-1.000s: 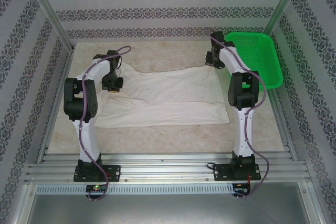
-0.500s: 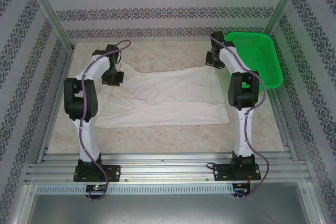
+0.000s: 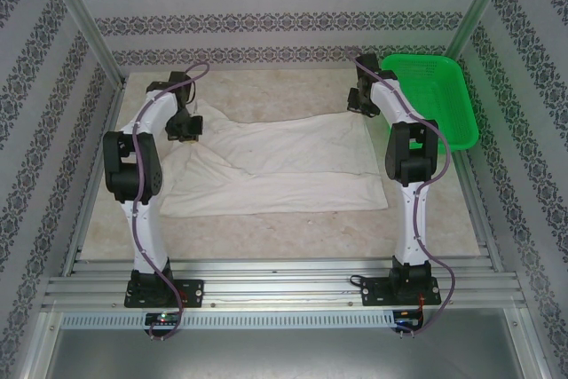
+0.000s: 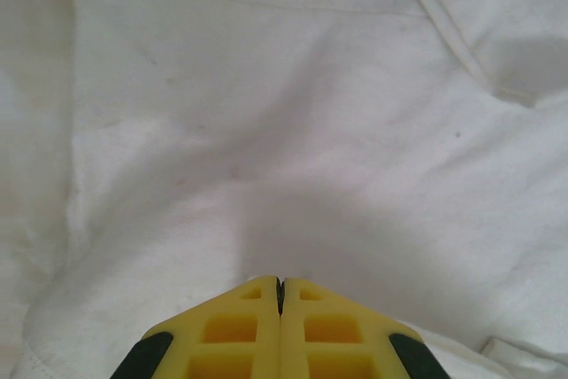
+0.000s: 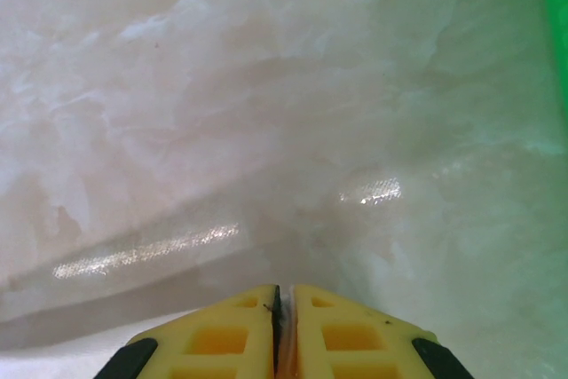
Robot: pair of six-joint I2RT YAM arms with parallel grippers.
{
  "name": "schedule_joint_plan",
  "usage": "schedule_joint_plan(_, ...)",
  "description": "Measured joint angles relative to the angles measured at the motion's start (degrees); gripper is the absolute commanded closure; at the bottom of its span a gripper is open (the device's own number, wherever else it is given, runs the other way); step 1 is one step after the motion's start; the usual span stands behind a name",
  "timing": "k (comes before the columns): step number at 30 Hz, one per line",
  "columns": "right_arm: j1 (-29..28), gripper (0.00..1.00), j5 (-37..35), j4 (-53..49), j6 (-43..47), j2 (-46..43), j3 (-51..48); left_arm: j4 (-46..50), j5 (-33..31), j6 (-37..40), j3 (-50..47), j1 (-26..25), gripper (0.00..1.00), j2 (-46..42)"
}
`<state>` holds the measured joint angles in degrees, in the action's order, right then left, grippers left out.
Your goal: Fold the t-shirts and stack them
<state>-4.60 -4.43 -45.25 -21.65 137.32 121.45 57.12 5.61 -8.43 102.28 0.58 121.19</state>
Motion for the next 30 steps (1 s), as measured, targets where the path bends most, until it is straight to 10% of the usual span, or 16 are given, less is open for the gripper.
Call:
schedule_joint_plan(11, 0.00, 0.87, 0.02, -0.17, 0.00, 0.00, -0.15, -1.68, 2.27, -2.75, 1.20, 2.16, 1.00, 0.20)
schedule_joint_plan(17, 0.00, 0.87, 0.02, -0.17, 0.00, 0.00, -0.24, -2.78, 5.05, 1.05, 1.46, -0.61, 0.66, 0.17)
schedule_joint_plan(30, 0.02, 0.87, 0.48, -0.09, 0.02, -0.02, -1.31, -2.67, 10.43, 19.56, -1.73, -12.85, 0.54, -0.37)
